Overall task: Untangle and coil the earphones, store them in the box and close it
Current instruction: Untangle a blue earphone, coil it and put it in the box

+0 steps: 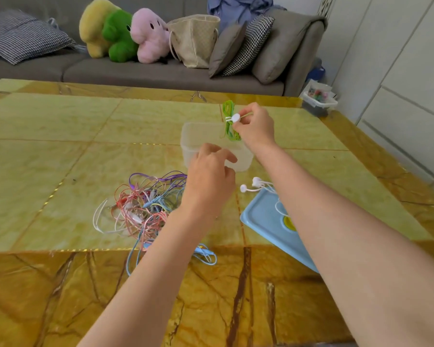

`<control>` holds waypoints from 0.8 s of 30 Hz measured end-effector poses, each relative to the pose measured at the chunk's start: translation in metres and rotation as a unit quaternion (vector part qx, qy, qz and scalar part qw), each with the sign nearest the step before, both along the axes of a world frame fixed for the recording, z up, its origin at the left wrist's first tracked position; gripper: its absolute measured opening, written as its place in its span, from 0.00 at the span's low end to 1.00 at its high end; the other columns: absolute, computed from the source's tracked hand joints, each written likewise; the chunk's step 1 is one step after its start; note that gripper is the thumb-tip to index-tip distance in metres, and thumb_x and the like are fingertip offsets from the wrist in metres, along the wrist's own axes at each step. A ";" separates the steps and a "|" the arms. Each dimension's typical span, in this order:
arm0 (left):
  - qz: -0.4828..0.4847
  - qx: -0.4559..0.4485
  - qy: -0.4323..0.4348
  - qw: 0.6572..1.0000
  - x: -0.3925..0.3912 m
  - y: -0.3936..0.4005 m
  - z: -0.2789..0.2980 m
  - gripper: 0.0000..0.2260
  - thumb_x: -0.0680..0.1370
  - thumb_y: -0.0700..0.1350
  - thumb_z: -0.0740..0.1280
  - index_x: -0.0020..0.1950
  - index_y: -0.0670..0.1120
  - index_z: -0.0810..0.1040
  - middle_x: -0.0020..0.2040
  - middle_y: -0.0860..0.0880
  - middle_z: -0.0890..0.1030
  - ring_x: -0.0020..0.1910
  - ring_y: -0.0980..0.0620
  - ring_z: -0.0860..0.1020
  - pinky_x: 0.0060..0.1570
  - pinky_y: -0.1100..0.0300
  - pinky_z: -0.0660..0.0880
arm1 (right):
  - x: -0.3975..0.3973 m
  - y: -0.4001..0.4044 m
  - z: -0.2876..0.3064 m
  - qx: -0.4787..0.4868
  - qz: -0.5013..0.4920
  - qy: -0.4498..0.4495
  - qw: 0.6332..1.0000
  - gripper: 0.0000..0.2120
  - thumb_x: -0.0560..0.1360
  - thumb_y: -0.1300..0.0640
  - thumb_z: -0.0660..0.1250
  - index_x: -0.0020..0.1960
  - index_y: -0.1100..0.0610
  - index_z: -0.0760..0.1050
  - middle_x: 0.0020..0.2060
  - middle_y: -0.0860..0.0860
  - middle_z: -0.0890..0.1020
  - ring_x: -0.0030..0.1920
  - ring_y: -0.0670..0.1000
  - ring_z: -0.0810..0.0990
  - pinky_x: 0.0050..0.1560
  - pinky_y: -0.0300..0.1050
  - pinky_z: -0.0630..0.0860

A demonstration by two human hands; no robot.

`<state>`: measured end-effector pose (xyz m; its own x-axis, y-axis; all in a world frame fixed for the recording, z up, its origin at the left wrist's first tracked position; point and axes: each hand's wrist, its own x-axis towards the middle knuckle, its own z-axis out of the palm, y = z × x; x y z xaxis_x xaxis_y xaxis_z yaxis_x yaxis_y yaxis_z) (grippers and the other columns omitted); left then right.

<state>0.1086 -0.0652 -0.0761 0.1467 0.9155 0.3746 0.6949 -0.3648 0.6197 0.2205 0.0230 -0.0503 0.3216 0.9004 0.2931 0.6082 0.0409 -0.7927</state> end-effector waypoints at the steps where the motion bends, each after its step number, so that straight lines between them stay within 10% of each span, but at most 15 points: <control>1: 0.006 -0.011 0.003 1.000 -0.003 -0.004 -0.001 0.15 0.74 0.34 0.59 0.57 0.45 0.79 0.60 0.44 0.73 0.58 0.43 0.72 0.56 0.56 0.67 | 0.000 0.003 -0.001 -0.014 0.005 -0.025 1.000 0.09 0.73 0.65 0.65 0.52 0.61 0.76 0.50 0.56 0.82 0.52 0.55 0.78 0.46 0.40 0.70; 9: 0.034 -0.064 0.035 0.997 -0.019 0.000 -0.009 0.19 0.72 0.30 0.57 0.52 0.46 0.82 0.55 0.46 0.80 0.55 0.43 0.76 0.50 0.55 0.69 | -0.004 -0.050 0.005 0.010 0.065 0.011 0.998 0.16 0.72 0.71 0.55 0.48 0.61 0.80 0.42 0.55 0.84 0.40 0.49 0.78 0.51 0.44 0.77; 14: 0.040 -0.037 -0.014 0.998 -0.032 -0.001 -0.009 0.20 0.70 0.27 0.55 0.48 0.43 0.83 0.52 0.42 0.81 0.53 0.43 0.77 0.48 0.58 0.69 | -0.019 -0.096 -0.039 -0.166 0.214 -0.135 0.953 0.12 0.73 0.65 0.66 0.56 0.58 0.79 0.51 0.53 0.82 0.43 0.46 0.74 0.37 0.27 0.67; 19: 0.021 -0.039 0.001 0.999 -0.044 -0.003 -0.011 0.22 0.70 0.26 0.54 0.47 0.44 0.83 0.51 0.43 0.82 0.50 0.45 0.77 0.49 0.59 0.70 | -0.036 -0.107 -0.064 -0.144 0.177 -0.184 0.956 0.10 0.73 0.63 0.66 0.54 0.60 0.77 0.53 0.55 0.78 0.54 0.54 0.75 0.56 0.41 0.69; 24: -0.013 -0.026 0.035 0.999 -0.047 -0.012 -0.009 0.19 0.72 0.27 0.57 0.50 0.43 0.83 0.49 0.45 0.84 0.46 0.46 0.77 0.67 0.47 0.63 | -0.029 -0.109 -0.054 -0.146 0.085 -0.313 0.935 0.10 0.73 0.67 0.62 0.52 0.61 0.78 0.49 0.59 0.81 0.53 0.60 0.78 0.50 0.48 0.75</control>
